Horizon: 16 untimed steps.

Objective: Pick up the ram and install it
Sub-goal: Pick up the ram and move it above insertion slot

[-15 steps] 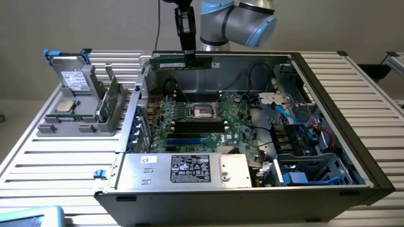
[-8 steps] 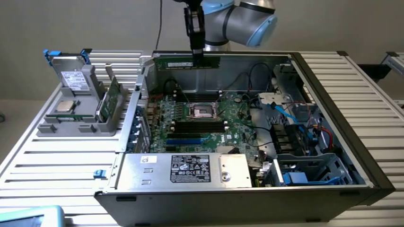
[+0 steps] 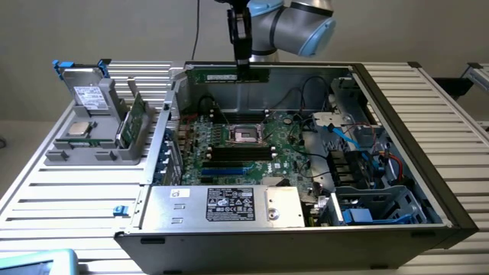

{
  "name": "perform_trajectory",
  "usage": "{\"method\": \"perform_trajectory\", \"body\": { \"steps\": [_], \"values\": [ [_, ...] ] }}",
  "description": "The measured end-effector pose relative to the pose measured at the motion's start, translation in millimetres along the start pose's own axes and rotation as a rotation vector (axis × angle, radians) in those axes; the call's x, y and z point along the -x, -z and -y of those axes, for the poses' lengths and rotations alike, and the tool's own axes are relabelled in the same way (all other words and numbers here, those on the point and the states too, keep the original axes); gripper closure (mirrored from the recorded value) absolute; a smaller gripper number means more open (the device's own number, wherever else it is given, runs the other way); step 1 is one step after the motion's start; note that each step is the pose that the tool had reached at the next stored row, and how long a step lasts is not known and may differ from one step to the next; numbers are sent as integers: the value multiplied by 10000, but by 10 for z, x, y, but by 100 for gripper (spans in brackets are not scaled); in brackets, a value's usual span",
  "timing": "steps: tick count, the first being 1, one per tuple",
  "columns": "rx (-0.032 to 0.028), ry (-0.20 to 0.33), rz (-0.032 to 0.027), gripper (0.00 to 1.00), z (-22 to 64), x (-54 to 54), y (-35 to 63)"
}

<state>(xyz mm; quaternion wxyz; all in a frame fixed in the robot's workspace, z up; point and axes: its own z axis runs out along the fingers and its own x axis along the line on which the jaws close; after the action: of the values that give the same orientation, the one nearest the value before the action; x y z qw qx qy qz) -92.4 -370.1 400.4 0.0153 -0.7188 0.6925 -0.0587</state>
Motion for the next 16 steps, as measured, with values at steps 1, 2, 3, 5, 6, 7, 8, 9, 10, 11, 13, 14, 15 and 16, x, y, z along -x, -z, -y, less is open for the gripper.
{"method": "perform_trajectory", "body": {
  "steps": [1, 2, 3, 5, 6, 7, 8, 9, 10, 11, 13, 14, 15, 16],
  "values": [
    [-1, -11, -1, 86, 12, 10, -3],
    [0, -22, -2, 86, 24, 20, -6],
    [0, -32, -4, 86, 36, 30, -10],
    [3, -70, -9, 86, 83, 53, -20],
    [3, -81, -10, 86, 100, 60, -23],
    [5, -93, -12, 86, 116, 67, -25],
    [4, -104, -13, 86, 131, 73, -28],
    [5, -115, -14, 86, 148, 79, -30],
    [6, -126, -15, 86, 163, 83, -33],
    [6, -138, -16, 86, 178, 87, -35],
    [9, -181, -16, 86, 195, 87, -40],
    [10, -182, -16, 86, 195, 87, -40],
    [10, -182, -15, 86, 195, 87, -40],
    [10, -182, -16, 86, 195, 87, -40]
  ]
}}
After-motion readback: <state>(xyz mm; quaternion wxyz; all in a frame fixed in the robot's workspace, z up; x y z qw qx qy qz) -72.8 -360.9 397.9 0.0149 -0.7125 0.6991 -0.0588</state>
